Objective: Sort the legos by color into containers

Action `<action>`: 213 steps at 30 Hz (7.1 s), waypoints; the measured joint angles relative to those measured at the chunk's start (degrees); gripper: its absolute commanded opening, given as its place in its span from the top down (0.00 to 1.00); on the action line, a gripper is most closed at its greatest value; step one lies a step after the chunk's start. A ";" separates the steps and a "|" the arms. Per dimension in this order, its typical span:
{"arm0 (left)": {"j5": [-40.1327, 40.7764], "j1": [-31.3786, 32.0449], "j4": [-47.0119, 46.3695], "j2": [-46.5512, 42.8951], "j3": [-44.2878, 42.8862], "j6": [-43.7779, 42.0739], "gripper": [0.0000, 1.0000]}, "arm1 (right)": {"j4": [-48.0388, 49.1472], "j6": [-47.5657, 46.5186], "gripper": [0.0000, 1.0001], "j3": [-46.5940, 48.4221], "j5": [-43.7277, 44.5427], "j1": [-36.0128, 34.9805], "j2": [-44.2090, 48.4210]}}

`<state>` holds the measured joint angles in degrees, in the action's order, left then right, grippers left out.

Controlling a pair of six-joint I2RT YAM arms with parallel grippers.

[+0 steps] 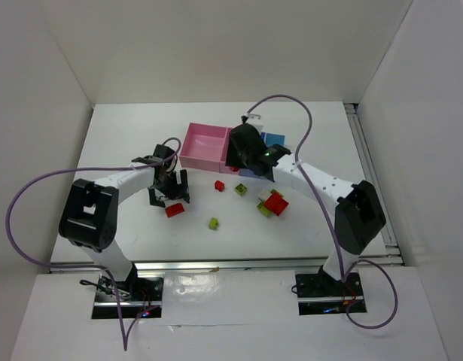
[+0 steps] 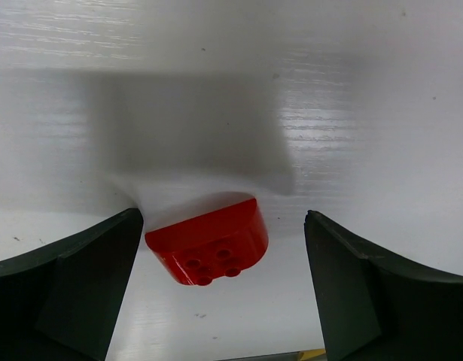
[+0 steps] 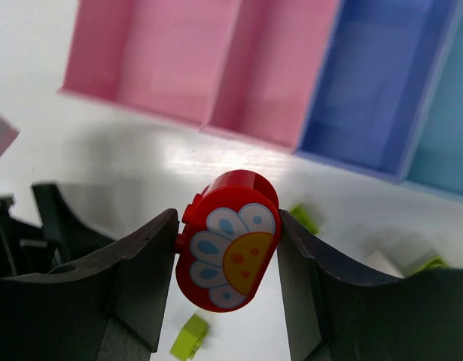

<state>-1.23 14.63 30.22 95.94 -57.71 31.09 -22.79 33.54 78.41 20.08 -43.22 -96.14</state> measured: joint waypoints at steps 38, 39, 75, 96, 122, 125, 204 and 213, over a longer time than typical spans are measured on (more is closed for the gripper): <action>3.13 7.26 11.80 -0.39 -13.22 3.21 1.00 | -3.08 -5.40 0.52 17.03 -11.17 7.56 -9.60; 2.99 6.38 11.91 -0.39 -15.67 3.21 1.00 | -2.73 -5.68 0.50 19.19 -11.50 7.54 -11.76; -6.14 -1.29 17.84 31.52 -62.75 3.34 0.27 | -3.87 -9.68 0.13 -1.33 -13.53 2.10 1.68; -3.58 -2.25 20.59 -6.40 -35.58 0.13 0.25 | -4.57 -21.62 0.31 8.74 -17.81 1.42 -20.81; -3.85 -2.84 19.82 -11.98 -25.88 -1.79 0.11 | -6.03 -22.23 0.64 15.76 -13.46 -0.76 -19.91; -4.70 -2.89 19.63 -15.23 -20.74 -2.62 0.07 | -5.99 -21.86 0.64 23.41 -12.35 -0.22 -19.82; -2.23 14.73 22.58 24.83 -59.93 -2.78 1.00 | -5.49 -11.80 0.25 -0.11 -7.65 23.02 6.16; -4.09 10.36 20.17 35.89 -71.25 -0.87 0.78 | -5.27 -11.10 0.25 -5.60 -13.40 22.71 8.63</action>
<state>-5.32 24.99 50.39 131.83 -128.97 30.22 -28.05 22.44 72.82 6.68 -20.51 -87.50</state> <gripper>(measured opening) 0.330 0.745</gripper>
